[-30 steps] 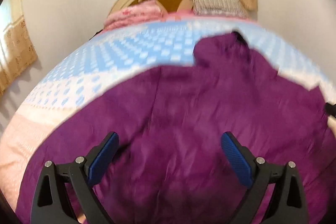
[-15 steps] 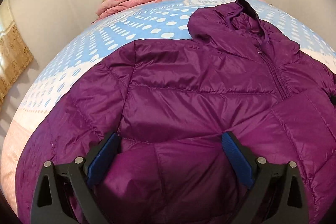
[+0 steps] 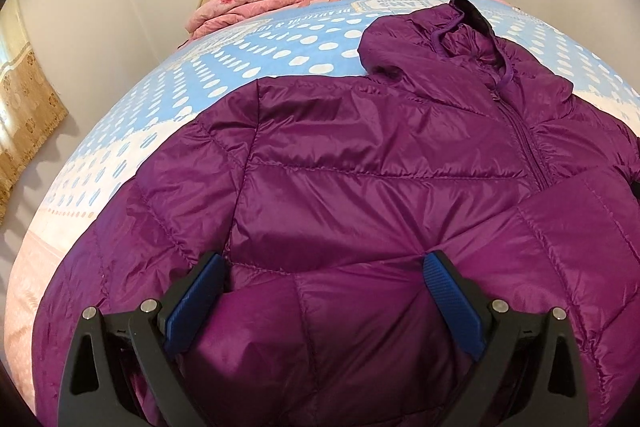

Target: Fold large clothes

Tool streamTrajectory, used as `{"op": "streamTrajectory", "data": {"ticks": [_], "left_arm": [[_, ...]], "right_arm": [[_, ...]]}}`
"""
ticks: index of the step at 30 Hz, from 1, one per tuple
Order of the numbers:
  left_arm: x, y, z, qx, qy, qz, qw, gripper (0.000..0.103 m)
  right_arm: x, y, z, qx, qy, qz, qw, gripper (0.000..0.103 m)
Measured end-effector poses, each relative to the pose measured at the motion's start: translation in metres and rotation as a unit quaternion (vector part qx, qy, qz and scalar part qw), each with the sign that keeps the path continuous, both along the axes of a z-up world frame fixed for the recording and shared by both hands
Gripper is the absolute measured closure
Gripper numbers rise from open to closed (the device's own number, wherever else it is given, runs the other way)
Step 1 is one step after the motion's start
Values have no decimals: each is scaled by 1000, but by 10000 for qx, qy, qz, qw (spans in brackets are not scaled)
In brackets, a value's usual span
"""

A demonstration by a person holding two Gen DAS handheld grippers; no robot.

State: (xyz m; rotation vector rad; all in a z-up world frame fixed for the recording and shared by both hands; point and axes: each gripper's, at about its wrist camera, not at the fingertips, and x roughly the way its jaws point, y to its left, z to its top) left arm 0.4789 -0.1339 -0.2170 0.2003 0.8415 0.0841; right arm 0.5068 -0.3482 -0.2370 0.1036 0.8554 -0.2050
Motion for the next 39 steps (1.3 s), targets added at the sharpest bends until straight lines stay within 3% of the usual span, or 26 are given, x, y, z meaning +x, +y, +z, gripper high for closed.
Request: {"op": "streamTrajectory", "data": {"ticks": [4,7,9,11,15,19,24,27,30,32,33,34,36,39], "left_arm": [[2,-2,0,73,41,21,10000,2],[-2,6,16,208,27,169,9996,2],[-19,27,43,23,-328,300,9990,2],[-45,57,73,-244,-657,273,9972,2],[-99,125,93,-156,-908,483,9946,2],[-154,205,83,-21,-836,1028,9912,2],[-231,301,46,-38,-467,1958,9795,2],[-262,341,22,-435,-166,2383,9701,2],[-272,351,6,-949,10,2324,9680,2],[-271,340,0,-1051,-31,2235,9690,22],[-270,335,3,-995,-174,2153,9713,48],[-270,330,6,-862,-253,2101,9735,87],[-272,326,14,-653,-374,2066,9755,93],[-285,336,27,-381,-700,2246,9712,95]], "right_arm": [[3,1,0,-130,104,-22,9999,36],[-7,-4,16,-124,181,-180,9996,21],[-30,-7,35,97,-190,-270,9994,19],[-58,-3,51,311,-388,-114,9987,9],[-114,22,61,307,-482,409,9975,9],[-170,54,59,340,-545,853,9943,9],[-219,85,60,404,-694,1168,9899,8],[-240,106,59,196,-762,1343,9878,8],[-254,125,60,-20,-857,1509,9848,8],[-259,135,62,-52,-885,1595,9832,8],[-262,137,63,-49,-905,1606,9828,8],[-266,141,65,-44,-956,1610,9823,8],[-274,143,68,-40,-1026,1625,9814,8],[-287,140,74,-66,-1154,1559,9810,8]]}}
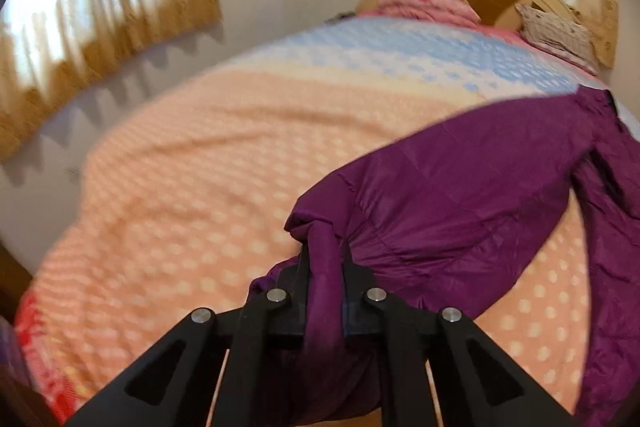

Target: Fold large clothes

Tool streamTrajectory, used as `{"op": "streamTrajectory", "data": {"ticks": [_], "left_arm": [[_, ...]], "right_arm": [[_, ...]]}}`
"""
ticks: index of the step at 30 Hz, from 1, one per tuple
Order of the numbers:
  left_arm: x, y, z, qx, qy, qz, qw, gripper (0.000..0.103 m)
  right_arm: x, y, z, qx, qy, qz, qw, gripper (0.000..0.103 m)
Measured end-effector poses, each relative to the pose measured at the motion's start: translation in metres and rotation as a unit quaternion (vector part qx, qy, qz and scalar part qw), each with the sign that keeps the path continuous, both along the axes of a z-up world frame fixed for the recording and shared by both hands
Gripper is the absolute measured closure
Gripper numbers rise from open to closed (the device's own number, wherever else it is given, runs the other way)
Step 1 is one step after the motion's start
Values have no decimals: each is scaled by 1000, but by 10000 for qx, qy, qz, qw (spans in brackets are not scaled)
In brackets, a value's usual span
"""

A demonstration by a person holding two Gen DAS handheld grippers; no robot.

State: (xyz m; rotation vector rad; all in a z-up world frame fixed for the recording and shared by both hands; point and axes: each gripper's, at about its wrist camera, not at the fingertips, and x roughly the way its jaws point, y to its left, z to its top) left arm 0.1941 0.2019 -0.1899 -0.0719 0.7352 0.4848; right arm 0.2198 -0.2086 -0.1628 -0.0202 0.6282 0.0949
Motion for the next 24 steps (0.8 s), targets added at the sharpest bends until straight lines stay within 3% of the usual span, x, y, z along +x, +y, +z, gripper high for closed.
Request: {"op": "streamTrajectory", "data": {"ticks": [6,12,15,19,24], "left_arm": [[-7,15,1,247,-10,4,9997,95],[19,-18,59,633,-451,-405,9961,96],[38,-61,109,865,-875,-865,9886,96],[62,-147,157,1118,-1348,-1627,9710,96],[88,-268,166,1377,-1560,-2520,9451,96]], "right_arm": [[-12,-28,5,273,-182,-332,9989,6],[-1,-56,5,452,-144,-602,9971,6],[0,-74,3,572,-153,-835,9947,6],[-3,-95,-4,767,-99,-1016,9918,6],[-10,-122,-12,867,-52,-1263,9882,6]]}}
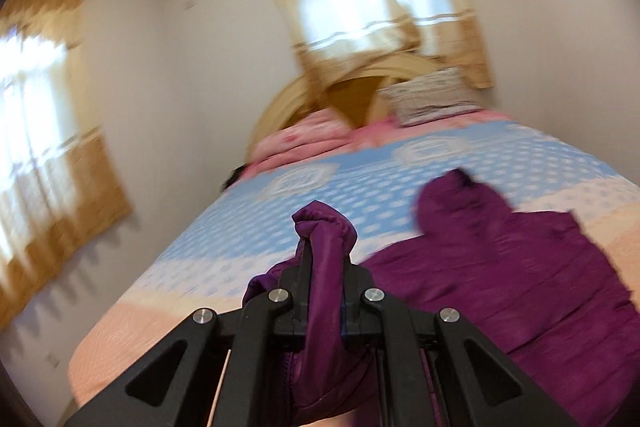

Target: Fold large clothes

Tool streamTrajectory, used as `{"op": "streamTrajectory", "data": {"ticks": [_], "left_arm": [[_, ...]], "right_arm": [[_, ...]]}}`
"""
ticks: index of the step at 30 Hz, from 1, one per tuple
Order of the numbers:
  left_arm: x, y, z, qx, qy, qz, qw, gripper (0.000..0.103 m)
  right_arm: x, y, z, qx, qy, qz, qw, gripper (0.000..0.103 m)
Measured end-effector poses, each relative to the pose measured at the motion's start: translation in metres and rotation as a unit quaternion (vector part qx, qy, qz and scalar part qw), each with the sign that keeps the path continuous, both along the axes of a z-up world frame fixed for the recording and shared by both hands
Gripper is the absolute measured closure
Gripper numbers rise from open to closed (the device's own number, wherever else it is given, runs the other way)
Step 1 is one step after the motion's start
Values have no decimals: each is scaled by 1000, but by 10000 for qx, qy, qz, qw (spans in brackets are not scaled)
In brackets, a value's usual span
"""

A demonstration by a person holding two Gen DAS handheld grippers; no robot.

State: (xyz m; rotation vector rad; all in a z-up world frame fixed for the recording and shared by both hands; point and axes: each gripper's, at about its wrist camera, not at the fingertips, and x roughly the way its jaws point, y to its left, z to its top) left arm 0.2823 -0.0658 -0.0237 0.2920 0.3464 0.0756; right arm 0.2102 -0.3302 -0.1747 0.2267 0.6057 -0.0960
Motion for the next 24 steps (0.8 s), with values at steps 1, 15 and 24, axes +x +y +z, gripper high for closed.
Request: {"op": "streamTrajectory", "data": {"ticks": [1,15,24], "left_arm": [[3,-19,-3,49,26,-129,9999,96],[10,-211,-100,729,550,-1163,9890,19],[-4,-208,-91,752,339,-1287,9883,11]], "right_arm": [[0,-7,-2,31,19,-42,10000,6],[14,-64,-28,113,505,-749,9958,2],[38,-76,-36,40,820,-846,9930,2]]}}
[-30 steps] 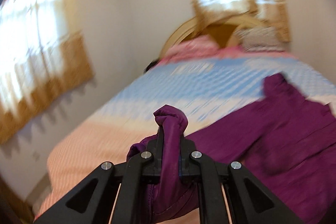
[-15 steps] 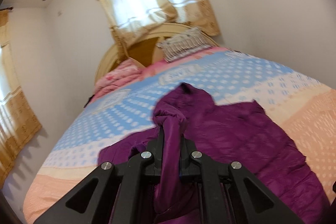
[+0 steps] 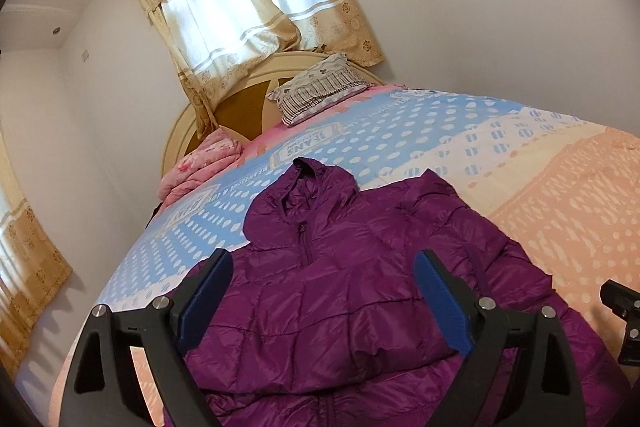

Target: Fold large clothes

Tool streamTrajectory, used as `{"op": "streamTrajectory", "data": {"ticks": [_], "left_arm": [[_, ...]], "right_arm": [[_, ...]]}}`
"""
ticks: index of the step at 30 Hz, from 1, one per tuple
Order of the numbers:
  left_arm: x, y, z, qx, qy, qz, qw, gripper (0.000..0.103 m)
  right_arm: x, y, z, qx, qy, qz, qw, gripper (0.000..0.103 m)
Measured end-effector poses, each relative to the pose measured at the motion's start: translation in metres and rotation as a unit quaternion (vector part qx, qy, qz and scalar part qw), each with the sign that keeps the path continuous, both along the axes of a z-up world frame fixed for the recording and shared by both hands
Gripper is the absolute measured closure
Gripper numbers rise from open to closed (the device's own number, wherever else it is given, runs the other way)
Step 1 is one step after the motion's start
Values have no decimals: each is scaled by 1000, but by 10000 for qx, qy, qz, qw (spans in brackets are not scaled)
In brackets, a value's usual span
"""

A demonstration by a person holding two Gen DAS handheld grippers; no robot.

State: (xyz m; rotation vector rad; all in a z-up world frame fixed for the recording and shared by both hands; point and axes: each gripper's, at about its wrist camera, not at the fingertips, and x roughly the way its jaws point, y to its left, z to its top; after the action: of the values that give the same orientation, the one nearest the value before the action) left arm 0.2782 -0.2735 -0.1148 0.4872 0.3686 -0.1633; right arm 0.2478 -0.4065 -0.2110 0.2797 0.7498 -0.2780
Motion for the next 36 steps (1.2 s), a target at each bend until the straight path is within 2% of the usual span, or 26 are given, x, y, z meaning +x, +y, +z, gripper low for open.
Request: {"op": "streamTrajectory", "data": {"ticks": [5,10,17,20,24,26,28,29,30,31,32,36], "left_arm": [[-5,27,10,-143,-111,83,9998,11],[4,72,12,-289,-98,439,9986,11],[38,146,-14,-460,338,1090,9924,11],[51,179,-25,-628,544,1411,9865,11],[67,219,-43,-956,860,1871,9739,11],[74,236,-54,-1091,1053,2083,9662,11],[80,249,-67,-1215,1245,2226,9593,11],[82,253,-72,-1267,1324,2278,9563,11],[83,256,-76,-1315,1384,2314,9539,11],[83,260,-79,-1383,1433,2322,9521,11],[83,263,-81,-1448,1452,2324,9508,11],[83,267,-84,-1587,1504,2384,9462,11]], "right_arm": [[9,10,6,-173,39,53,9998,2],[24,24,12,-316,94,109,9994,2],[50,60,23,-469,97,366,9982,2],[63,76,30,-469,65,519,9975,2],[83,96,34,-304,59,751,9967,2],[95,107,31,-291,146,860,9958,2],[115,113,20,-310,430,895,9946,3],[122,115,14,-198,555,979,9935,14],[132,116,5,-15,708,1113,9913,30],[137,117,1,64,860,1180,9893,71],[139,117,-1,99,886,1178,9890,82],[133,106,15,-27,613,1039,9927,89]]}}
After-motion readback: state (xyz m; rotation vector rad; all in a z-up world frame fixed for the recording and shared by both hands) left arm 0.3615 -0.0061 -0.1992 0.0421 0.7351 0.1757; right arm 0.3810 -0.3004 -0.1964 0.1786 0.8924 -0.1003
